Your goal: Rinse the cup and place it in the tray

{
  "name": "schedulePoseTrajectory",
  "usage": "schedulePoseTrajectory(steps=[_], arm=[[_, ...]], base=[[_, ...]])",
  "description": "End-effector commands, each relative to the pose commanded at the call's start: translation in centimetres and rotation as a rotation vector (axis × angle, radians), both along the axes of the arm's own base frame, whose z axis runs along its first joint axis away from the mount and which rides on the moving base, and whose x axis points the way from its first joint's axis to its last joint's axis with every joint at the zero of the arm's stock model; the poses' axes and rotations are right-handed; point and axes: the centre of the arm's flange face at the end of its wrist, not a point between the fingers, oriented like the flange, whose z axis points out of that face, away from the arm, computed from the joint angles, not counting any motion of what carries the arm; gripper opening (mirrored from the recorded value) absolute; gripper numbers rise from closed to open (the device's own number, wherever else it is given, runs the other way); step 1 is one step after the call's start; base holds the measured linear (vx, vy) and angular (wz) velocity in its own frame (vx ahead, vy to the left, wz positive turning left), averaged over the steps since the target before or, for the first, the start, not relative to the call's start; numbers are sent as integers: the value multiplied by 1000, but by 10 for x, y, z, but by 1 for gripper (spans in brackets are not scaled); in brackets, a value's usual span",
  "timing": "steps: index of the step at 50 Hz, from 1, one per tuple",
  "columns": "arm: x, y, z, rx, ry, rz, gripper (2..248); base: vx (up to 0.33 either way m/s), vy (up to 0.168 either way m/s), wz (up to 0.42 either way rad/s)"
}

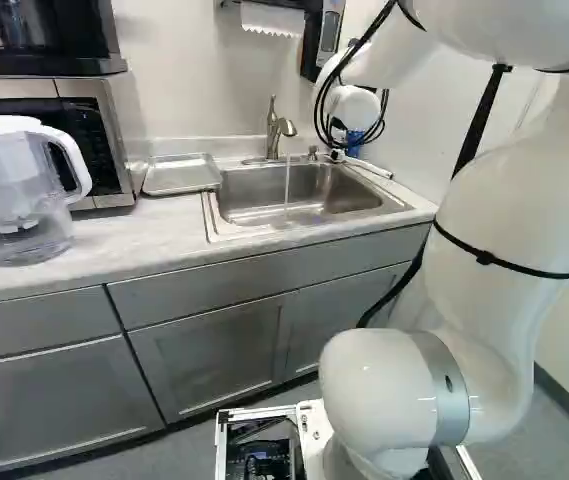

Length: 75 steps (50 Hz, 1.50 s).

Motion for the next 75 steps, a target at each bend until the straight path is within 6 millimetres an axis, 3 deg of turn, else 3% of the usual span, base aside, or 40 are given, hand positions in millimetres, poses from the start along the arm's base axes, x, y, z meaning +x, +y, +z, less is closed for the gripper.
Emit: schedulePoseTrajectory(steps=[37,75], arm=[[-16,-4,-8,-159,143,126,121],[-14,-17,-15,-279,234,211,121]], base=[[0,0,0],[0,0,0]])
